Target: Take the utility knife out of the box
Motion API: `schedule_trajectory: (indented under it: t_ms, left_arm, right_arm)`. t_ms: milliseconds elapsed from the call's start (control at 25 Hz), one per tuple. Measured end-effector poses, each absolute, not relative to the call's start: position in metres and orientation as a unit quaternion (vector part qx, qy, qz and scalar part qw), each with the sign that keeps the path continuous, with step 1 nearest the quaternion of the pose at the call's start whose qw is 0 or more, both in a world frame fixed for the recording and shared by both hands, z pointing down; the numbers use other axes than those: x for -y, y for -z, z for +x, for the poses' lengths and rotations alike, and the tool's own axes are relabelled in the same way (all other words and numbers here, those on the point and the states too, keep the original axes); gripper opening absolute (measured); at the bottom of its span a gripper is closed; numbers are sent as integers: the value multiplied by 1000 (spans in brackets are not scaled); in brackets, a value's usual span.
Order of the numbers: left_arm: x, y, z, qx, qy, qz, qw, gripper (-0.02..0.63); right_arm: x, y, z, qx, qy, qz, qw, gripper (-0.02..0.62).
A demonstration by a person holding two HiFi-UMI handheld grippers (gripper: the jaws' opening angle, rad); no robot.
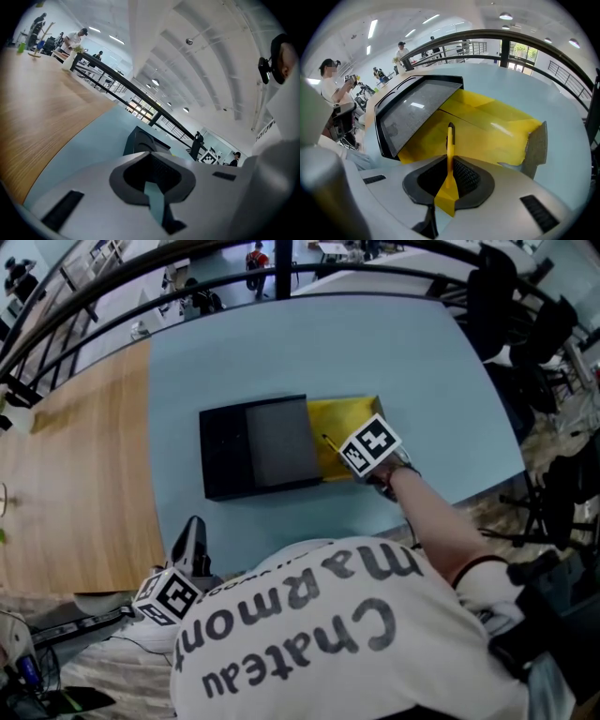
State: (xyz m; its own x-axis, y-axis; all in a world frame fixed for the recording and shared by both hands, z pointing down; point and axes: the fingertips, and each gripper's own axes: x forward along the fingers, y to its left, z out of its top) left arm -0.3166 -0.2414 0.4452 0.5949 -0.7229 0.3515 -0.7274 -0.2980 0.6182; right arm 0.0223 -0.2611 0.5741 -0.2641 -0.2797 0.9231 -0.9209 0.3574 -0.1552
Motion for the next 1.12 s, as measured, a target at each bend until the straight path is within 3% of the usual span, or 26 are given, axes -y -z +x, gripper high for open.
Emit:
schedule_trajectory:
  t_ms: [320,800,1120]
  left_arm:
    - [228,-450,-320,445,-11,806,391,3]
    - [231,-439,-345,430,-12,820,378,3]
    - [233,-456,-374,408,-37,833,371,3]
  right_arm:
    - [259,-569,18,713,-358,463,386,60]
    - [266,-523,-7,723,-359,552,209,58]
    - [253,-514,-36,720,-357,577,142,58]
